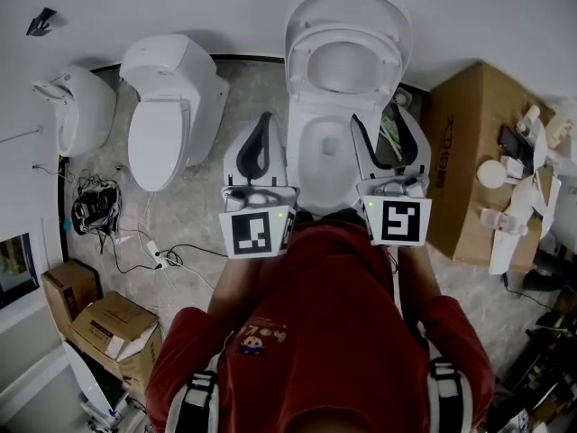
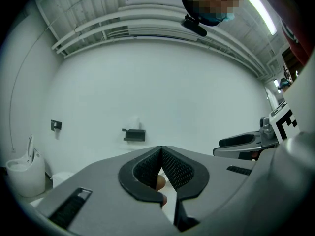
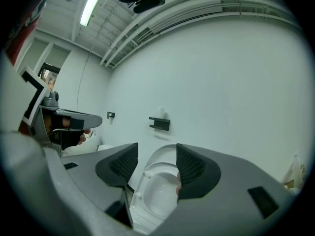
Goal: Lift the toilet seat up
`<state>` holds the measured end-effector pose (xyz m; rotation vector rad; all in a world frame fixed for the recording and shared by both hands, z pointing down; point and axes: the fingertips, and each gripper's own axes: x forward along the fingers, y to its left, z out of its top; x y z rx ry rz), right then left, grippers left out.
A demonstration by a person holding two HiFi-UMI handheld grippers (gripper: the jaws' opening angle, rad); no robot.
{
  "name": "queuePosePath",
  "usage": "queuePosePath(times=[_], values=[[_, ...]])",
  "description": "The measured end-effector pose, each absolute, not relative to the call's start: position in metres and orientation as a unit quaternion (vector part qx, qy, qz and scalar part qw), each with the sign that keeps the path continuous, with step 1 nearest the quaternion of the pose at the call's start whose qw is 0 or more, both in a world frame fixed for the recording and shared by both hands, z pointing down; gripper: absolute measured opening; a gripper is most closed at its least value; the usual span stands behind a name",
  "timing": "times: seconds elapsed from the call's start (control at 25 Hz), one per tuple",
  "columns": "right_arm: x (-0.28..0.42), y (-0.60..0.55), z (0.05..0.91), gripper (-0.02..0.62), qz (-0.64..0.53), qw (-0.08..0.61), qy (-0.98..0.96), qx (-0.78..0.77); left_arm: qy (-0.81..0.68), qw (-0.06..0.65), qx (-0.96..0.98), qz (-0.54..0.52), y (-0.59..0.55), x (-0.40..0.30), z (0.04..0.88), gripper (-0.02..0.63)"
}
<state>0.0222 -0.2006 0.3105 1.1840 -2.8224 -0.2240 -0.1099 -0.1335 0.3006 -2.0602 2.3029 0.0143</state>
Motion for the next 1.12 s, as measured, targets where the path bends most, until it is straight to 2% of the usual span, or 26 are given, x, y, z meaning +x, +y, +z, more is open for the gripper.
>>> queuePosePath(times=[0.4, 0.76, 1.12], values=[[0.024, -0.204, 0.301, 0.184, -0.073, 0.027, -0.912, 0.402, 0.753, 0.032, -0.657, 0.008, -0.133, -0.115, 0.291, 0.011], [0.035, -0.208, 0.303, 0.033, -0.058, 0.028, -0.904, 0.423, 0.753, 0.032, -0.658, -0.001, -0.136, -0.110, 0.293, 0.012], [0.033, -0.205, 0.299, 0.017, -0.059, 0.023, -0.908, 0.414, 0.747, 0.029, -0.664, 0.001, -0.138, -0.105, 0.291, 0.011]])
